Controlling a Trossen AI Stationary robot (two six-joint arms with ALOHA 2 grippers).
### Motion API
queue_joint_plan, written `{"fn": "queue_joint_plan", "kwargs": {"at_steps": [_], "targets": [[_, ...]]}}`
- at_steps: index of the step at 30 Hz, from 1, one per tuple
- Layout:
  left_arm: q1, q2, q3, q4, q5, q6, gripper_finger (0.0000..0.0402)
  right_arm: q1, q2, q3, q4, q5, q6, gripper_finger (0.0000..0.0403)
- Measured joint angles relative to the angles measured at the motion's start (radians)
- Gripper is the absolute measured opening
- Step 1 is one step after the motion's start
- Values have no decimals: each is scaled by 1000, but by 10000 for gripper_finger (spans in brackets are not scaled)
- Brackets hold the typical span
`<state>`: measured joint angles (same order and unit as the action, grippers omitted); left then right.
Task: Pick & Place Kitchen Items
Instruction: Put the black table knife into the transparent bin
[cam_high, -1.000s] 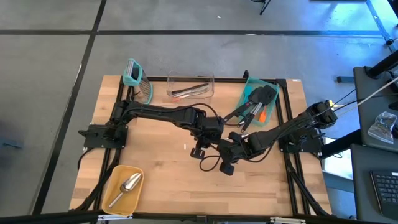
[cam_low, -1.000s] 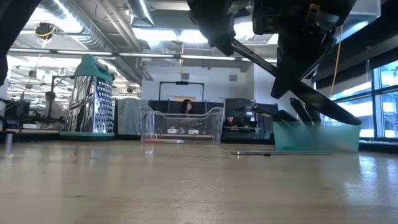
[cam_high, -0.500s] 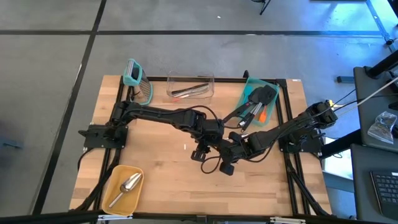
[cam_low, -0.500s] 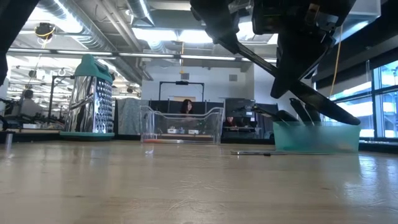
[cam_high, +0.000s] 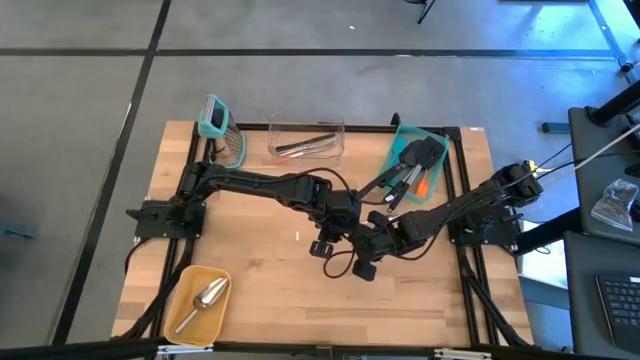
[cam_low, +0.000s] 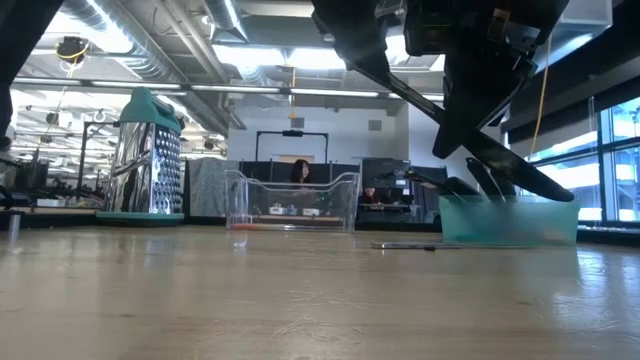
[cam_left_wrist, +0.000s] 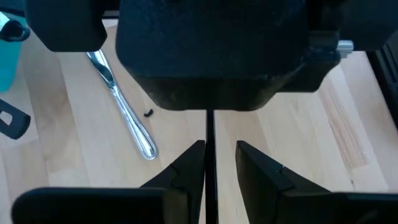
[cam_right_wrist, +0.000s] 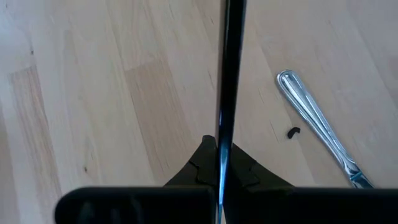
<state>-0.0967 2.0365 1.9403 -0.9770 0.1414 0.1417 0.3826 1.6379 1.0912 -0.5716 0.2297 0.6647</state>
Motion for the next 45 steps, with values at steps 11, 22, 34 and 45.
{"fn": "queue_joint_plan", "kwargs": {"at_steps": [11,22,34,45], "targets": [[0,37,0,13,5,2,81,0,0,-1,-1,3,0,0],[0,47,0,12,-2,3,74,-1,0,-1,2,7,1,0],[1,46,0,-9,-15,-6,14,-1,0,-1,1,6,-15,0],[-7,46,0,-76,-44,-40,14,-1,0,0,13,7,-25,41]]}}
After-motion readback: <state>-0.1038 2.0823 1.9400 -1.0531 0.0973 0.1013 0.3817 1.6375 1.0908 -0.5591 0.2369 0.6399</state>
